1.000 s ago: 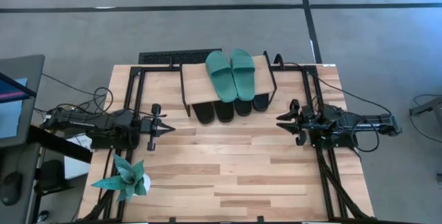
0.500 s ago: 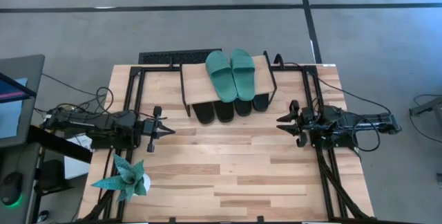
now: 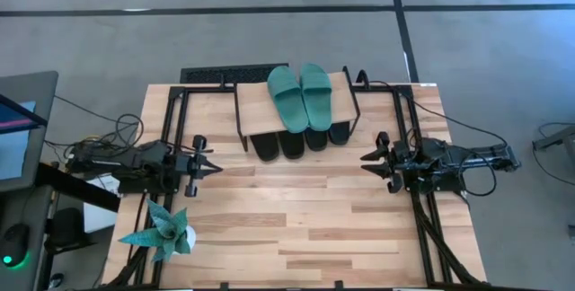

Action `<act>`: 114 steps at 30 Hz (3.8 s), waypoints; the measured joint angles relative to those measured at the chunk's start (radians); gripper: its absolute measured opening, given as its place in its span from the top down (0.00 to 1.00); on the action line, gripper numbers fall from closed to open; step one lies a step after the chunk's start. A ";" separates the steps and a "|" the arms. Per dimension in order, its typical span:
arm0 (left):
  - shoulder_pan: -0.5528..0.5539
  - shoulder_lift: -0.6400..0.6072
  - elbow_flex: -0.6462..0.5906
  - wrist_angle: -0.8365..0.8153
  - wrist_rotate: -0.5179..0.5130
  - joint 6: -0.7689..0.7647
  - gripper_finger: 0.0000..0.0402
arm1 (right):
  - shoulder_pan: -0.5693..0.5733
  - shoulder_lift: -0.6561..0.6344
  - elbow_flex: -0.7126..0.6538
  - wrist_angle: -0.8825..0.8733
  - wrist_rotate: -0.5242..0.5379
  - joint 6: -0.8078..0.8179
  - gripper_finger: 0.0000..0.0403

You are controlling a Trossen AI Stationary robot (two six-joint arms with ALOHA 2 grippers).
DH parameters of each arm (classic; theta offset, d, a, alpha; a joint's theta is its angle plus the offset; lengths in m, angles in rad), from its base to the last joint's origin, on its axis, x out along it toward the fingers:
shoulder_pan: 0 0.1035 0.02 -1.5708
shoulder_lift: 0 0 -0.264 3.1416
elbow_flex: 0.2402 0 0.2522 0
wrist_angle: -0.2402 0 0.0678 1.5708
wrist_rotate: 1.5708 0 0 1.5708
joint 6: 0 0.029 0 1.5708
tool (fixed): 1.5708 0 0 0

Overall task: Pick and place slides into the shelf
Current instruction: Return to Home Position

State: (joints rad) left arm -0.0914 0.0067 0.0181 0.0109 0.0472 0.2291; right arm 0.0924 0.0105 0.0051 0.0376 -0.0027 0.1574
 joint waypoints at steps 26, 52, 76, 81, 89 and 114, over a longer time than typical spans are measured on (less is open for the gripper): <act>0.000 -0.002 0.004 -0.020 -0.056 0.015 1.00 | 0.000 0.002 0.000 -0.008 0.003 0.000 0.71; 0.000 -0.002 0.005 -0.020 -0.061 0.011 1.00 | 0.000 0.002 0.000 -0.008 0.003 0.000 0.71; 0.000 -0.002 0.005 -0.020 -0.061 0.011 1.00 | 0.000 0.002 0.000 -0.008 0.002 0.001 0.71; 0.000 -0.002 0.005 -0.020 -0.061 0.011 1.00 | 0.000 0.002 0.000 -0.008 0.002 0.001 0.71; 0.000 -0.002 0.005 -0.020 -0.061 0.011 1.00 | 0.000 0.002 0.000 -0.008 0.002 0.001 0.71; 0.000 -0.002 0.005 -0.020 -0.061 0.011 1.00 | 0.000 0.002 0.000 -0.008 0.002 0.001 0.71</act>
State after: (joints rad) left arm -0.0910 0.0047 0.0227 -0.0093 -0.0143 0.2401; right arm 0.0920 0.0128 0.0048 0.0299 -0.0002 0.1580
